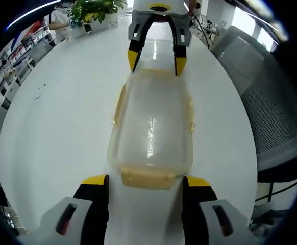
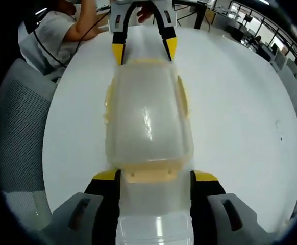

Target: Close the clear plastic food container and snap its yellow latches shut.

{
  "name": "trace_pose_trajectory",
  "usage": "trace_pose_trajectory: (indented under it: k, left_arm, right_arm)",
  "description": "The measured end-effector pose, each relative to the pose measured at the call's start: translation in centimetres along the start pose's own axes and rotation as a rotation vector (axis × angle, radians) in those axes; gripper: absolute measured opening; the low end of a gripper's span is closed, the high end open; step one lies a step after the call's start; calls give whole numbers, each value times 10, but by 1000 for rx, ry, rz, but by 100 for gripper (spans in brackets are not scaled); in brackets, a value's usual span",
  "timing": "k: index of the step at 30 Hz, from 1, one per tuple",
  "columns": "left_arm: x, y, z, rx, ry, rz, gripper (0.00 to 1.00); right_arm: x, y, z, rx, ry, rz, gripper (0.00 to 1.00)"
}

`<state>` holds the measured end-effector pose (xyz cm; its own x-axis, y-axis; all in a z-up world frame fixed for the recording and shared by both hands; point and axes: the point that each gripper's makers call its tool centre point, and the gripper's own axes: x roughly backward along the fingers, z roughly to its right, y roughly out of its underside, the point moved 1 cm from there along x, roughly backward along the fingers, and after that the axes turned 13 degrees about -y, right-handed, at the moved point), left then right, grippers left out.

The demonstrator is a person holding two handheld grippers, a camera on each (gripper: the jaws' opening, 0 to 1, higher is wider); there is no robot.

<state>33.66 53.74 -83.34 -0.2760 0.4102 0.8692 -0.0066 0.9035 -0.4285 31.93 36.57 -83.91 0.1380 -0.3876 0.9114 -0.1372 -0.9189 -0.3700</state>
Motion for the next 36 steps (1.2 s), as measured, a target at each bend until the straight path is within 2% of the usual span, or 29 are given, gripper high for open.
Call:
trace_pose_trajectory:
  k: [3,7,12,18,26,36]
  left_arm:
    - [-2,-1,1,-21,6,5,48]
    - [-2,0,7,-35,35,-1,41]
    - [-2,-1,6,-45,40,3,40]
    - [-3,-1,4,-42,47,0,35]
    - [-3,0,5,-52,48,-14,35]
    - [-3,-1,5,-49,44,-22,35]
  right_arm:
    - [-1,1,-6,-17,-31,-12,49]
    - [-2,0,-6,25,-40,-28,47]
    - [-3,-4,-9,80,-58,-73,44]
    - [-3,-3,-8,84,-63,-89,44]
    - [-2,-3,-4,91,-65,-97,38]
    - [-2,-3,-3,83,-68,-124,37]
